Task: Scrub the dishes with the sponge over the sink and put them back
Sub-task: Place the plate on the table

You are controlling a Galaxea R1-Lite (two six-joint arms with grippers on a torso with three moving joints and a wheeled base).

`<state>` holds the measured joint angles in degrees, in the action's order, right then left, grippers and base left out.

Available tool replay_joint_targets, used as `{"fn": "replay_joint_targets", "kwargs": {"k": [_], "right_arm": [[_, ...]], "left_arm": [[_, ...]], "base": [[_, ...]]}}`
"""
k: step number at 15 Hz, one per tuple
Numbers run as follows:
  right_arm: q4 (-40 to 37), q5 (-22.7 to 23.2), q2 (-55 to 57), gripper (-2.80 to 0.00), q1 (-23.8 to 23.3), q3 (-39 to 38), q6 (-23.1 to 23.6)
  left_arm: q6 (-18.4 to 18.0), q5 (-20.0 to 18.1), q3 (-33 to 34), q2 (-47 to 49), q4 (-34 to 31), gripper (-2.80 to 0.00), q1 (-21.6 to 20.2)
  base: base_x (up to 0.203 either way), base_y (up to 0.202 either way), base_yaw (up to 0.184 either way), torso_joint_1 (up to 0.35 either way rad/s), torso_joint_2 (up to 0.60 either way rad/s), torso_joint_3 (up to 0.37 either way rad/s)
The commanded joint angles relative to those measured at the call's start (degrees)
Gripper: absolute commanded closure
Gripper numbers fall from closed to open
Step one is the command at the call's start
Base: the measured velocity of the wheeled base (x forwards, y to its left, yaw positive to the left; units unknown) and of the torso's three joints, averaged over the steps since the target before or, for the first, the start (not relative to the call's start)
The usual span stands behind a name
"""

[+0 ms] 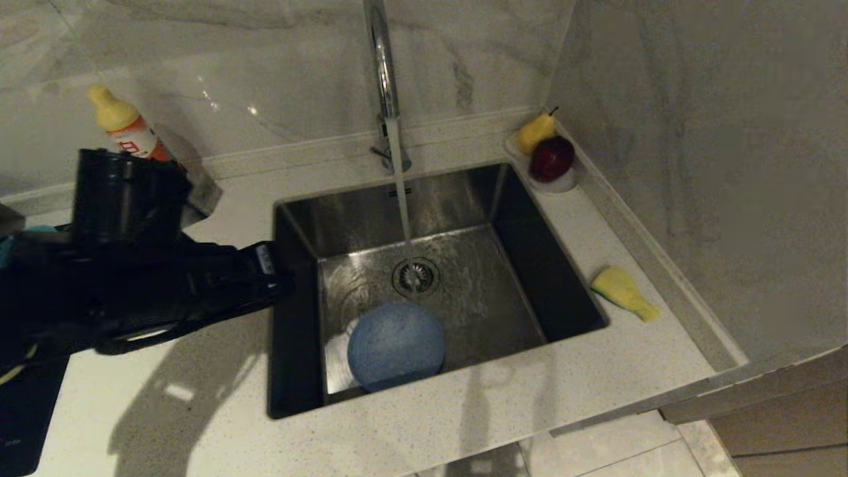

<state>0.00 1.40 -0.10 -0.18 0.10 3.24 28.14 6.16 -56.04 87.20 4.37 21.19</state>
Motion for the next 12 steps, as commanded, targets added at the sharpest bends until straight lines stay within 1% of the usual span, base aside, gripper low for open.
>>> {"fn": "replay_joint_targets", "kwargs": {"k": [1, 3, 4, 6, 8, 10, 11, 12], "right_arm": [[0.00, 0.00, 0.10, 0.00, 0.01, -0.01, 0.01], [0.00, 0.00, 0.10, 0.00, 0.01, -0.01, 0.06], [0.00, 0.00, 0.10, 0.00, 0.01, -0.01, 0.01], [0.00, 0.00, 0.10, 0.00, 0.01, -0.01, 0.01], [0.00, 0.00, 0.10, 0.00, 0.01, -0.01, 0.01], [0.00, 0.00, 0.10, 0.00, 0.01, -0.01, 0.01], [0.00, 0.00, 0.10, 0.00, 0.01, -0.01, 0.01], [0.00, 0.00, 0.10, 0.00, 0.01, -0.01, 0.03]], "left_arm": [[0.30, -4.69, -6.67, 12.15, 0.21, 0.00, -0.24], [-0.43, -6.94, -12.58, 19.22, 0.04, 0.00, -0.77], [-1.58, -7.48, -15.47, 22.35, -0.19, 0.00, -1.10], [-5.86, -8.05, -18.81, 26.72, -0.11, 0.00, -2.44], [-10.76, -8.70, -20.37, 29.96, 0.15, 0.00, -4.56], [-13.29, -13.11, -20.55, 31.85, 0.51, 0.00, -6.87], [-14.74, -15.15, -20.17, 32.50, 1.75, 0.00, -7.84], [-16.17, -16.15, -20.09, 33.68, 3.46, 0.00, -8.32]], "base": [[0.000, 0.000, 0.000, 0.000, 0.00, 0.000], [0.000, 0.000, 0.000, 0.000, 0.00, 0.000], [0.000, 0.000, 0.000, 0.000, 0.00, 0.000], [0.000, 0.000, 0.000, 0.000, 0.00, 0.000], [0.000, 0.000, 0.000, 0.000, 0.00, 0.000], [0.000, 0.000, 0.000, 0.000, 0.00, 0.000], [0.000, 0.000, 0.000, 0.000, 0.00, 0.000], [0.000, 0.000, 0.000, 0.000, 0.00, 0.000]]}}
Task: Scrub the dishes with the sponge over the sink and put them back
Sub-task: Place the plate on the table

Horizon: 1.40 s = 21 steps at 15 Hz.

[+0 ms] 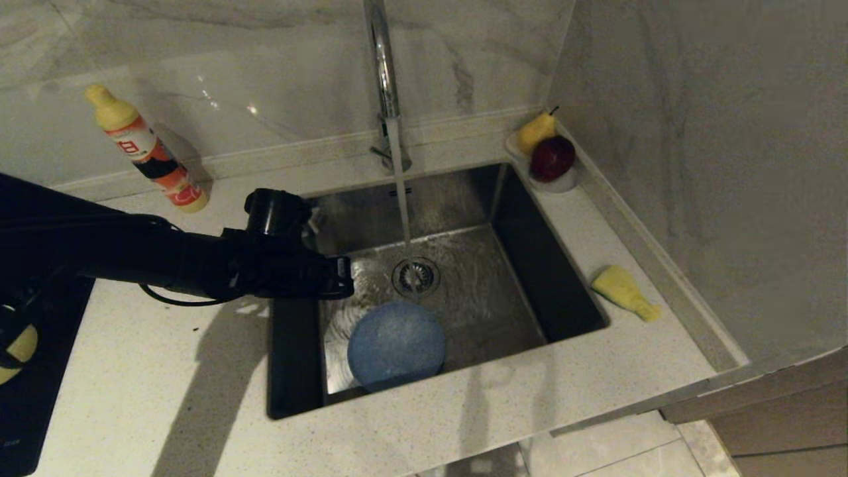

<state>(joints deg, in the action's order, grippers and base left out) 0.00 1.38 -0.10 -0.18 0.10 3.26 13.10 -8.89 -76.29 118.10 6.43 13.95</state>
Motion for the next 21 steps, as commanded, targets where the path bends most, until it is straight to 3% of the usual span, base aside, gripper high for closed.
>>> {"fn": "replay_joint_targets", "kwargs": {"k": [1, 4, 8, 9, 21], "right_arm": [[0.00, 0.03, 0.10, 0.00, -0.02, -0.01, 0.00], [0.00, 0.03, 0.10, 0.00, 0.01, -0.01, 0.00], [0.00, 0.03, 0.10, 0.00, 0.01, -0.01, 0.00], [0.00, 0.03, 0.10, 0.00, 0.01, -0.01, 0.00], [0.00, 0.03, 0.10, 0.00, 0.01, -0.01, 0.00]], "left_arm": [[-2.13, -1.41, 0.13, 4.26, 2.77, 0.00, -1.53], [-5.81, -1.92, -0.44, 7.33, 3.95, 0.00, -3.05], [-6.59, -4.63, -0.53, 8.59, 5.08, 0.00, -4.19], [-6.58, -4.64, -0.53, 8.55, 4.99, -2.80, -4.11], [-6.59, -5.25, 0.79, 9.08, 5.08, -2.80, -4.72]], "base": [[0.000, 0.000, 0.000, 0.000, 0.00, 0.000], [0.000, 0.000, 0.000, 0.000, 0.00, 0.000], [0.000, 0.000, 0.000, 0.000, 0.00, 0.000], [0.000, 0.000, 0.000, 0.000, 0.00, 0.000], [0.000, 0.000, 0.000, 0.000, 0.00, 0.000]]}}
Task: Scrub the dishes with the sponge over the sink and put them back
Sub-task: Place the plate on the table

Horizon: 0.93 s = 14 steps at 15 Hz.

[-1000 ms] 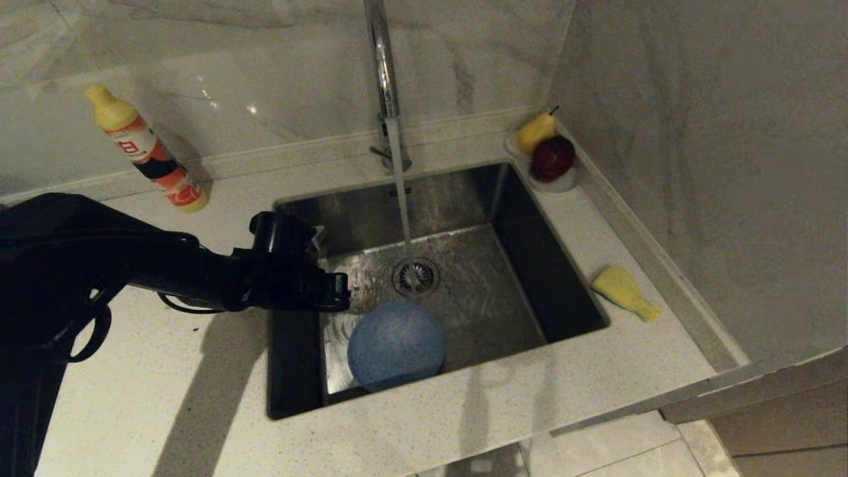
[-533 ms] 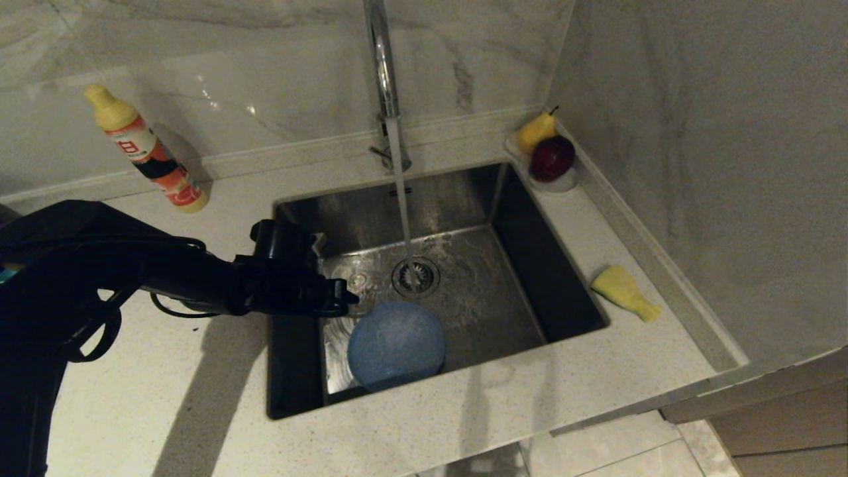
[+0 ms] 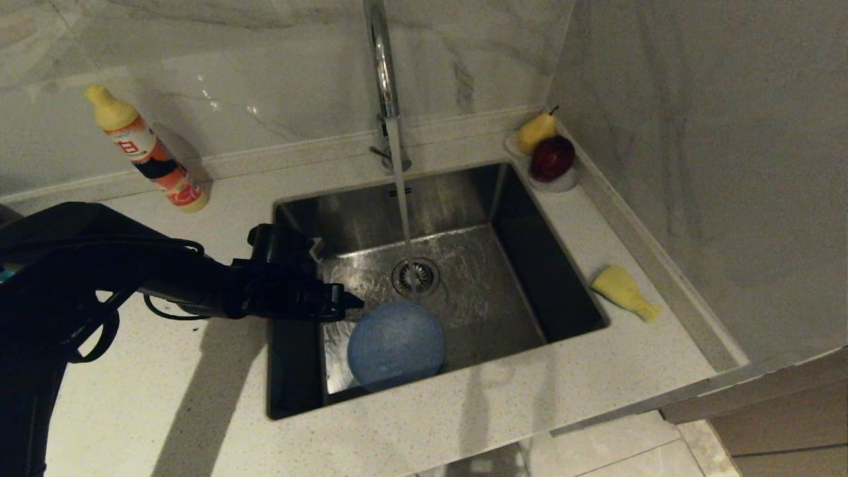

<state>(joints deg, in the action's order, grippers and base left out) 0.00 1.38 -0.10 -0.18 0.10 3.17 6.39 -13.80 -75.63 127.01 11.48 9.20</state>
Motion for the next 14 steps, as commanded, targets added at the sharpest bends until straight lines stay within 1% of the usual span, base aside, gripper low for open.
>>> {"fn": "replay_joint_targets", "kwargs": {"k": [1, 2, 6, 11, 13, 14], "right_arm": [[0.00, 0.03, 0.10, 0.00, 0.01, -0.01, 0.08], [0.00, 0.03, 0.10, 0.00, 0.01, -0.01, 0.08], [0.00, 0.03, 0.10, 0.00, 0.01, -0.01, 0.08], [0.00, 0.03, 0.10, 0.00, 0.01, -0.01, 0.17], [0.00, 0.03, 0.10, 0.00, 0.01, -0.01, 0.08], [0.00, 0.03, 0.10, 0.00, -0.01, -0.01, 0.15]], "left_arm": [[0.12, -1.07, 0.14, 0.16, 0.03, -2.80, 0.02], [0.47, -2.20, 0.22, 0.08, 0.03, -2.80, 0.02], [0.56, -2.26, 0.22, 0.24, -0.13, -2.80, 0.02], [0.29, -2.68, -0.81, 2.62, 0.12, -2.80, 0.02], [0.75, -5.01, -1.32, 2.68, 0.12, -2.80, -0.04], [0.80, -5.29, -1.60, 3.19, 0.09, -2.80, -0.52]], "base": [[0.000, 0.000, 0.000, 0.000, 0.00, 0.000], [0.000, 0.000, 0.000, 0.000, 0.00, 0.000], [0.000, 0.000, 0.000, 0.000, 0.00, 0.000], [0.000, 0.000, 0.000, 0.000, 0.00, 0.000], [0.000, 0.000, 0.000, 0.000, 0.00, 0.000], [0.000, 0.000, 0.000, 0.000, 0.00, 0.000]]}}
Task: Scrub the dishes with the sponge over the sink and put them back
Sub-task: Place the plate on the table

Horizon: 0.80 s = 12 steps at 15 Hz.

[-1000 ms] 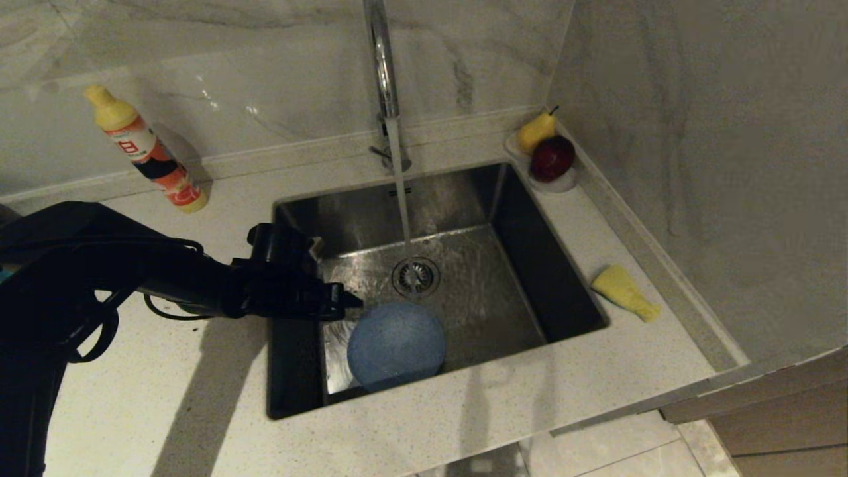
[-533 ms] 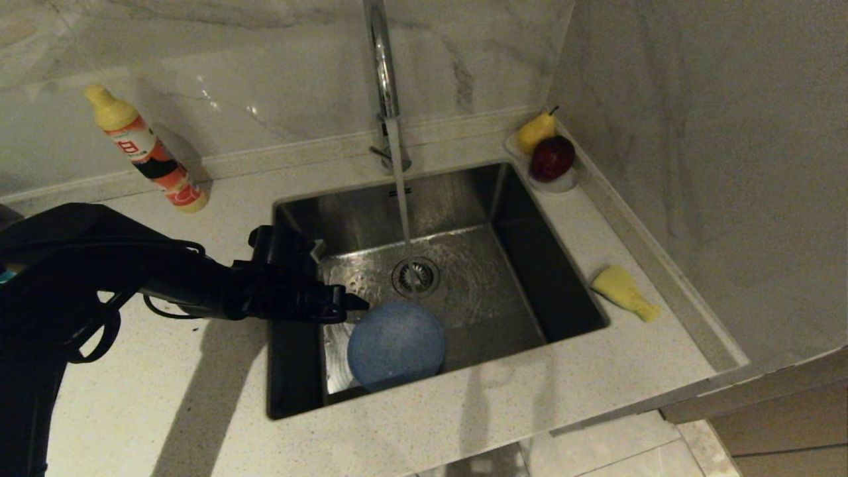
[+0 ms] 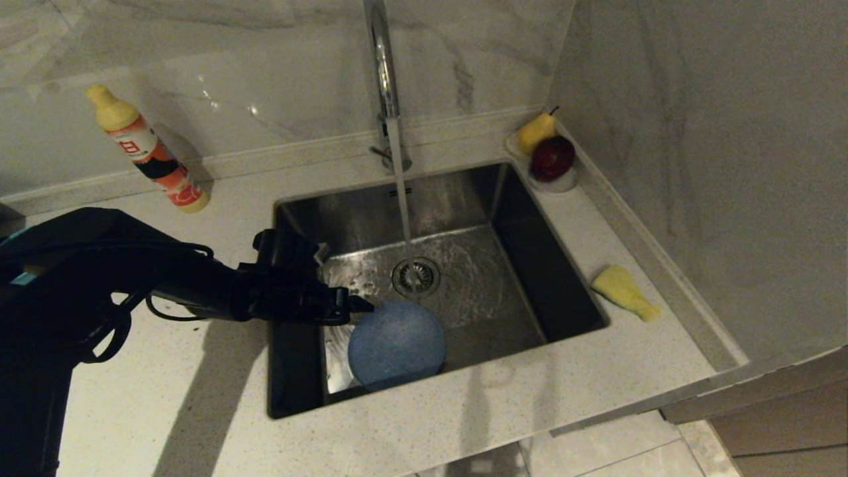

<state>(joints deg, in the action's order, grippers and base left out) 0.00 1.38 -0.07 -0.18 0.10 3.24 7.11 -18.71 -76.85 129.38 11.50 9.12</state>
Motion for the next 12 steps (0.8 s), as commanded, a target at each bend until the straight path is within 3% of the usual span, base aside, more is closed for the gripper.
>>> {"fn": "replay_joint_targets", "kwargs": {"k": [1, 6, 12], "right_arm": [[0.00, 0.03, 0.07, 0.00, 0.01, -0.01, 0.01], [0.00, 0.03, 0.07, 0.00, 0.01, -0.01, 0.09], [0.00, 0.03, 0.07, 0.00, 0.01, -0.01, 0.06]], "left_arm": [[0.00, -0.45, -0.69, 1.16, 0.11, -2.80, -0.92], [0.33, -2.59, -2.39, 1.98, -0.33, -2.80, -1.29], [0.45, -2.38, -4.98, 4.48, -0.69, -2.80, -1.12]], "base": [[0.000, 0.000, 0.000, 0.000, 0.00, 0.000], [0.000, 0.000, 0.000, 0.000, 0.00, 0.000], [0.000, 0.000, 0.000, 0.000, 0.00, 0.000]]}}
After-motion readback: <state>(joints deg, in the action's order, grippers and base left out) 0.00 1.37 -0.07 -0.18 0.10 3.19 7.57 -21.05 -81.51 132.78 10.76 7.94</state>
